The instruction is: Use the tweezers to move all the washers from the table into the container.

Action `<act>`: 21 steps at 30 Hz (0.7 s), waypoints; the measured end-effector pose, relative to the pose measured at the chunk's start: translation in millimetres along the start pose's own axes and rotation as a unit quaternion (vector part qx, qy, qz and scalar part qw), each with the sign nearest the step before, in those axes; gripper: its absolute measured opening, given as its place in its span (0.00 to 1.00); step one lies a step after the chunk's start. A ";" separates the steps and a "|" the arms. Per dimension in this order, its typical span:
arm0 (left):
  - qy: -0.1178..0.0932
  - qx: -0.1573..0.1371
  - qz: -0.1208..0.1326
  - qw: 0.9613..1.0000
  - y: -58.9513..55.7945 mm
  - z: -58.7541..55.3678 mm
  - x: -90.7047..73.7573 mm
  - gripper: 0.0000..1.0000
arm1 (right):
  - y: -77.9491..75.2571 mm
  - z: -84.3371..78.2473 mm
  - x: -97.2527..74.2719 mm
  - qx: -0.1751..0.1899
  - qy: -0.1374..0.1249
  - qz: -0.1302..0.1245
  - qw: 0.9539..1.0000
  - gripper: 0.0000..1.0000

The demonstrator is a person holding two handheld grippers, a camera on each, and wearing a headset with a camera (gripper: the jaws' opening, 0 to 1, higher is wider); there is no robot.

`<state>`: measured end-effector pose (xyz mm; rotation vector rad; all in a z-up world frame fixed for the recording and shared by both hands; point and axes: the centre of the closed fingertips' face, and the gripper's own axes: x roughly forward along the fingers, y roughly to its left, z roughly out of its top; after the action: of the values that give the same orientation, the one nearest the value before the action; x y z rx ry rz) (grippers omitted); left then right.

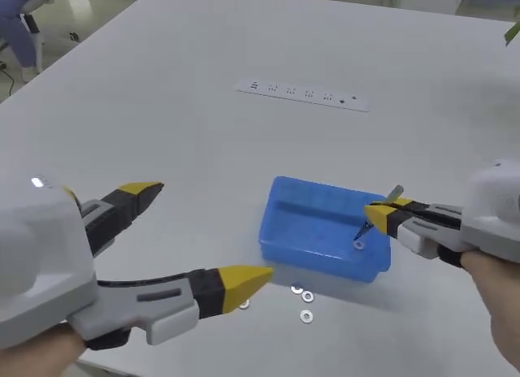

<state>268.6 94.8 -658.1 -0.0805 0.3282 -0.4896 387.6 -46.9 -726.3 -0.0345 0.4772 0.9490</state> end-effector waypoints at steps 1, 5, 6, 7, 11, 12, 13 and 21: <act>0.002 0.000 0.000 1.000 0.0 -1.0 0.0 0.99 | 7.3 5.9 -2.2 0.018 -0.014 0.013 1.000 0.02; 0.006 0.000 -0.005 1.000 -1.7 -4.0 0.4 0.99 | 28.3 11.1 -8.4 0.018 -0.020 0.040 0.999 0.02; 0.006 0.000 -0.006 1.000 -2.4 -4.2 0.5 0.99 | 36.7 11.1 -9.6 0.016 -0.019 0.050 0.998 0.02; 0.007 0.001 -0.009 1.000 -3.6 -4.6 0.7 0.98 | 42.4 10.6 -10.3 0.015 -0.019 0.057 0.998 0.02; 0.012 0.005 -0.016 1.000 -6.6 -6.2 2.0 0.97 | 65.8 6.9 -12.2 0.010 -0.012 0.085 0.996 0.02; 0.012 0.007 -0.016 1.000 -7.1 -6.2 2.1 0.97 | 71.0 6.1 -12.5 0.011 -0.012 0.091 0.996 0.02; 0.012 0.008 -0.017 1.000 -7.4 -6.3 2.2 0.97 | 75.0 5.4 -12.4 0.011 -0.012 0.096 0.995 0.02; 0.016 0.014 -0.021 1.000 -9.3 -6.7 3.5 0.97 | 94.3 -29.7 -0.2 0.026 0.031 0.132 0.990 0.02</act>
<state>265.0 84.9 -664.0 -0.0520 0.3521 -0.5381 302.0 1.6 -736.1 0.0479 0.5736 1.1966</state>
